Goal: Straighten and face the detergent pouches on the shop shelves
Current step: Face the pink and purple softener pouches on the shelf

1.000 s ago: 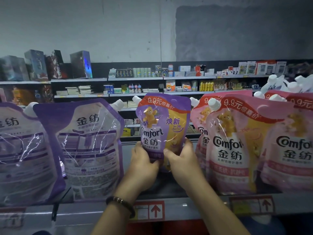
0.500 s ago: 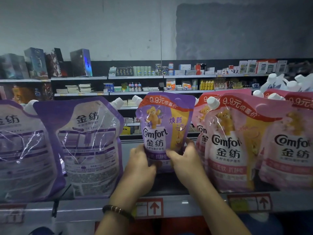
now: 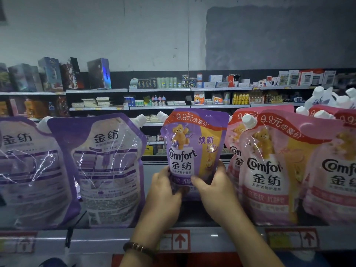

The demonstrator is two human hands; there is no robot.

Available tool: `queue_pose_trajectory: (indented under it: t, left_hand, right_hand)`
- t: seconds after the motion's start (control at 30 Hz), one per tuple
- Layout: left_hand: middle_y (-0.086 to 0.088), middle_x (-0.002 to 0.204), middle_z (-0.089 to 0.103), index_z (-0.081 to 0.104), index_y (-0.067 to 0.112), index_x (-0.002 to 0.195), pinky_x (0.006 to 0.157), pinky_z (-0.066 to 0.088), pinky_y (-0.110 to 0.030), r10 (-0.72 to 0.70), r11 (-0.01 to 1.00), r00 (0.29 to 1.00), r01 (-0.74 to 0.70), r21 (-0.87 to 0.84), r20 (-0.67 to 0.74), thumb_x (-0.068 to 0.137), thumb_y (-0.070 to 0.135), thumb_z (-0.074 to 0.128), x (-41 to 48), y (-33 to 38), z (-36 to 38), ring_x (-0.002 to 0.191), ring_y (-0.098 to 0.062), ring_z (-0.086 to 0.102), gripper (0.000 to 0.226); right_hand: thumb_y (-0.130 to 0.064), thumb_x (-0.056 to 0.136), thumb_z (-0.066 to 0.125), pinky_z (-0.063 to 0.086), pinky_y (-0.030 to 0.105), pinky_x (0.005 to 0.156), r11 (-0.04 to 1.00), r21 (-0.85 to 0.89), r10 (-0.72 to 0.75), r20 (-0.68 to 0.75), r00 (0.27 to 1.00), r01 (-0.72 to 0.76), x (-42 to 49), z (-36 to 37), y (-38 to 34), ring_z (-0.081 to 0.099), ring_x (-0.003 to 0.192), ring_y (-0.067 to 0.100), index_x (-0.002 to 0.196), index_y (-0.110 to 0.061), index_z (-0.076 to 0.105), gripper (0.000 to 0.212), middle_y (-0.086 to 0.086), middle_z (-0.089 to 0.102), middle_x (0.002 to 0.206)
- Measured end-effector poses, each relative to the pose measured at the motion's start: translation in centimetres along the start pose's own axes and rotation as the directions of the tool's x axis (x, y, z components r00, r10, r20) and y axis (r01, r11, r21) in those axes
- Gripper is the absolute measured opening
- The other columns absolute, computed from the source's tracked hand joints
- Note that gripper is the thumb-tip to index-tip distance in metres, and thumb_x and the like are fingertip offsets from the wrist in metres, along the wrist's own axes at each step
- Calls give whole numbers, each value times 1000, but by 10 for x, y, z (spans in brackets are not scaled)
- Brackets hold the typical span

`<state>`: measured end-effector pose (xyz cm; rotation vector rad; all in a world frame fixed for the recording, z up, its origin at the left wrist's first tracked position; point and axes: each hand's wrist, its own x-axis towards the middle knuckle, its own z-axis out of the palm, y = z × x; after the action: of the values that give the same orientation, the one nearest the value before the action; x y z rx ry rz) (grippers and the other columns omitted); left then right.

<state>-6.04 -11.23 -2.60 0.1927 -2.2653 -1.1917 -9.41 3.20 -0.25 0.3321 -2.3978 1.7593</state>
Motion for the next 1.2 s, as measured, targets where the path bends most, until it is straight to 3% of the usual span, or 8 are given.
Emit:
queue_pose_trajectory:
  t: [0.13,0.47,0.67,0.8,0.9,0.97,1.07,1.2]
  left_hand:
    - [15,123,54,54,40,138,96,50,-27,-9,1000,1000,9,11,-6,93,26,79,0,-1,2,108,1,59,53]
    - [12,122,54,54,39,140,98,53,-32,-20,998,1000,20,61,1,93,28,79,-3,2,-2,109,-5,60,54]
    - [11,120,56,56,43,134,87,50,-22,-16,997,1000,15,73,12,95,29,77,-7,7,-2,103,-1,60,47]
    - [11,120,60,55,47,134,96,59,-42,-43,998,999,43,40,2,89,38,76,-11,13,-5,106,-7,66,51]
    - [8,129,60,48,50,137,103,54,-40,-56,997,995,61,51,-83,91,37,76,-15,21,-6,117,-11,63,55]
    - [2,139,63,47,31,155,108,52,-43,-59,993,981,77,89,-185,95,30,76,-14,23,-9,128,-16,61,67]
    - [9,141,66,54,30,152,105,51,-29,-9,991,984,33,131,-179,98,31,72,-21,33,-15,129,-8,60,58]
    - [27,116,65,60,41,141,81,41,-2,55,996,986,-41,84,-159,100,31,70,-40,44,-22,105,14,60,43]
  right_hand:
    - [-34,85,78,59,38,93,999,33,4,21,1000,-4,0,-6,1,72,102,7,119,-35,57,40,-13,75,110]
    - [-66,67,64,56,47,100,999,-39,16,7,1000,-16,-7,-13,-6,67,110,16,131,-37,52,71,-9,69,118]
    - [-68,61,60,57,46,98,1000,-26,14,25,1000,-13,-9,-16,-5,68,102,12,120,-40,53,65,-10,70,112]
    - [-70,60,57,57,47,96,1000,-12,-17,24,1000,18,-15,-16,-6,68,101,12,121,-40,52,68,-9,68,110]
    - [-67,64,58,54,44,101,998,22,-60,50,997,59,-25,-17,-7,64,109,10,129,-38,53,72,-10,67,118]
    - [-66,66,61,52,42,105,994,62,-91,72,993,87,-33,-18,-6,63,115,9,138,-36,51,80,-9,65,126]
    - [-55,79,73,49,36,109,990,77,-127,87,988,120,-41,-20,-1,58,124,7,152,-32,44,82,-9,57,139]
    - [-55,76,71,58,34,99,971,194,-158,103,982,136,-47,-16,-2,68,112,1,142,-39,52,70,-10,64,134]
